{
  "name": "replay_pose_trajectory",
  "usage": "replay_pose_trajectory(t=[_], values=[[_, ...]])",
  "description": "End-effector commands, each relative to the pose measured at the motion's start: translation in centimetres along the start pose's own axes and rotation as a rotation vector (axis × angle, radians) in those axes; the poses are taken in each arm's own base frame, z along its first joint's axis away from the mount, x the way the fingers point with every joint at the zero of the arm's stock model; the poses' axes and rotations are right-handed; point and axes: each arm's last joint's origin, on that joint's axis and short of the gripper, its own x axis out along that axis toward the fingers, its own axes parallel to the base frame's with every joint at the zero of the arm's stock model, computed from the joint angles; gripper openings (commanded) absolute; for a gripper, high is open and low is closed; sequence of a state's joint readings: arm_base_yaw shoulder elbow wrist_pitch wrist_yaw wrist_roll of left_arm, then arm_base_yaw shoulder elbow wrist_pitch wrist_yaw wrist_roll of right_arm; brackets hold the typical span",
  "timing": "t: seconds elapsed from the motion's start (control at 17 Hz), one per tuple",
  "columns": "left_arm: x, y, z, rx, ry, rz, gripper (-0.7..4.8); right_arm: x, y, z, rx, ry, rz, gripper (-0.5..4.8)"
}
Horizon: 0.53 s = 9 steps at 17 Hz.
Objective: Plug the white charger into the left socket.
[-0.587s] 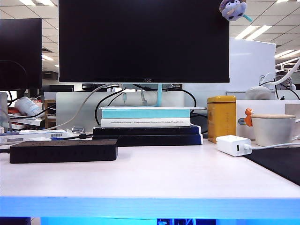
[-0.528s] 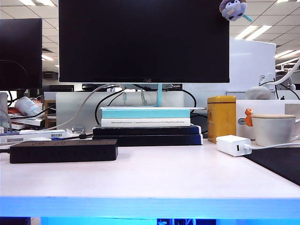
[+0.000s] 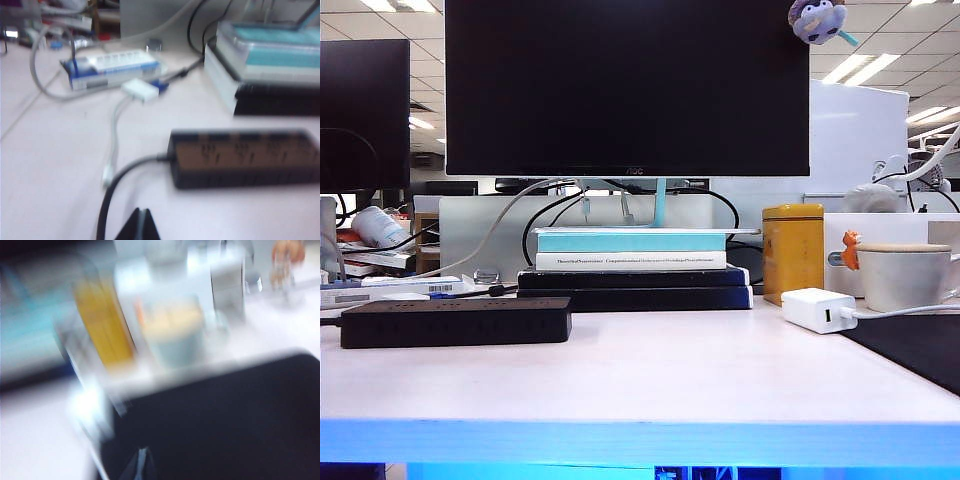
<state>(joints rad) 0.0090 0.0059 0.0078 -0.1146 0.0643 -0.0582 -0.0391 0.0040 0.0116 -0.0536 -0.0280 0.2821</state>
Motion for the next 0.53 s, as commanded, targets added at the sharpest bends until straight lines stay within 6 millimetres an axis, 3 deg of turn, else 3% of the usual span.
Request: replay_pose_trajectory(t=[0.06, 0.29, 0.53], values=[[-0.9, -0.2, 3.7, -0.125, -0.232, 0.005, -0.06, -1.2, 1.2, 4.1, 0.120, -0.122, 0.049, -0.02], [-2.4, -0.4, 8.3, -0.111, -0.327, 0.029, -0.06, -3.1, 3.0, 9.8, 0.056, -0.157, 0.056, -0.02], [-1.9, -0.6, 12.7, -0.090, -0.309, 0.036, -0.06, -2.4, 4.6, 15.3, 0.006, -0.142, 0.090, -0.02]])
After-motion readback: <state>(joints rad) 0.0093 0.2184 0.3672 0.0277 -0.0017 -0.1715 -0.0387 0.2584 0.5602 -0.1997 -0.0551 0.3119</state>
